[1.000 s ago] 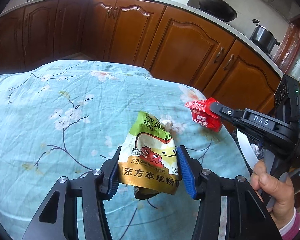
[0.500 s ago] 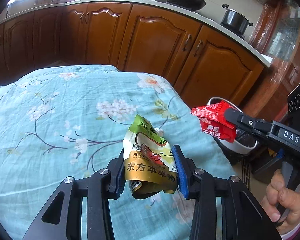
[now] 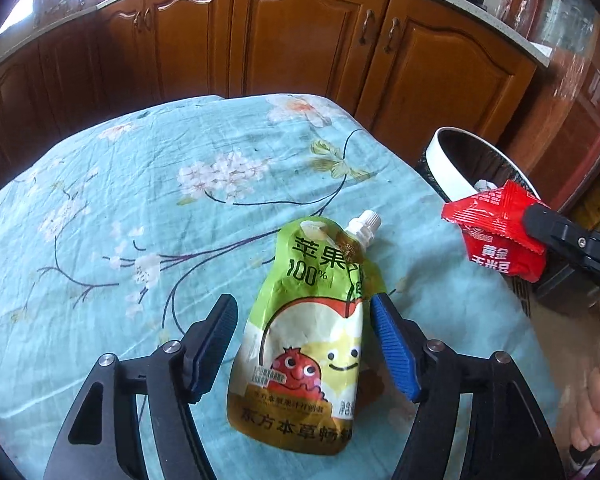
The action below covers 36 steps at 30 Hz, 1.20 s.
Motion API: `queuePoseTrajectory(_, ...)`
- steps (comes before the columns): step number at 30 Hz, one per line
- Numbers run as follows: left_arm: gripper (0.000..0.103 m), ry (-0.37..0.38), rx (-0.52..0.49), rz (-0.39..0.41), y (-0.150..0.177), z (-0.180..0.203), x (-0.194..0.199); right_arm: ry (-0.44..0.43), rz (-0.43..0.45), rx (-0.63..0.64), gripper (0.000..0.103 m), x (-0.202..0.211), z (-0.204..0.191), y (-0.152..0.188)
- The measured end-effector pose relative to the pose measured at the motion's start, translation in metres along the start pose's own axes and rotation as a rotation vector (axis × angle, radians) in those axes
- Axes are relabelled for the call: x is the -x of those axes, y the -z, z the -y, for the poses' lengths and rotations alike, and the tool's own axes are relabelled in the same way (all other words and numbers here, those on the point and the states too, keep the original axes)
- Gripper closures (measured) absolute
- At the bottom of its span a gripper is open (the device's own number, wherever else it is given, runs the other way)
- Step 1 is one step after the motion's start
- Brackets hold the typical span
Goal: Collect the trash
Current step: 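Carry pouch and red packet over the bin and open both tools to drop them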
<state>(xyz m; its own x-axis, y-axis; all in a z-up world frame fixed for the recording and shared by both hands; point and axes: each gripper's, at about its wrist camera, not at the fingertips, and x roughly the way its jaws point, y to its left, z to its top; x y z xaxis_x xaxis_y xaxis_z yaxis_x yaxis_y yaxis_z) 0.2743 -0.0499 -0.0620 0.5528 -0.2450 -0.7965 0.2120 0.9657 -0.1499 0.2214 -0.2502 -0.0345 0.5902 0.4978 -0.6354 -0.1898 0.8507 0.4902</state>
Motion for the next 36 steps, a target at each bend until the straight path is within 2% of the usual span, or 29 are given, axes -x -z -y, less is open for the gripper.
queuePoseTrajectory(1,0.04,-0.007,-0.019,0.003,-0.002,0.004,-0.001,0.0,0.0,-0.005,0.101,0.001,0.0,0.001)
queuePoseTrajectory(2,0.055,-0.005,-0.038,0.002,-0.004,0.007,-0.003,0.001,0.0,-0.007,0.101,0.003,0.001,0.002)
queuePoseTrajectory(7,0.06,-0.02,-0.1,0.022,0.0,0.023,-0.001,0.006,0.001,-0.013,0.101,0.007,0.004,0.006)
queuePoseTrajectory(21,0.061,0.088,-0.104,0.073,0.002,0.061,0.034,0.048,0.064,-0.02,0.101,0.042,0.025,-0.001)
queuePoseTrajectory(36,0.061,0.148,-0.149,0.08,-0.022,0.105,0.026,0.127,0.108,-0.064,0.101,0.076,0.069,-0.007)
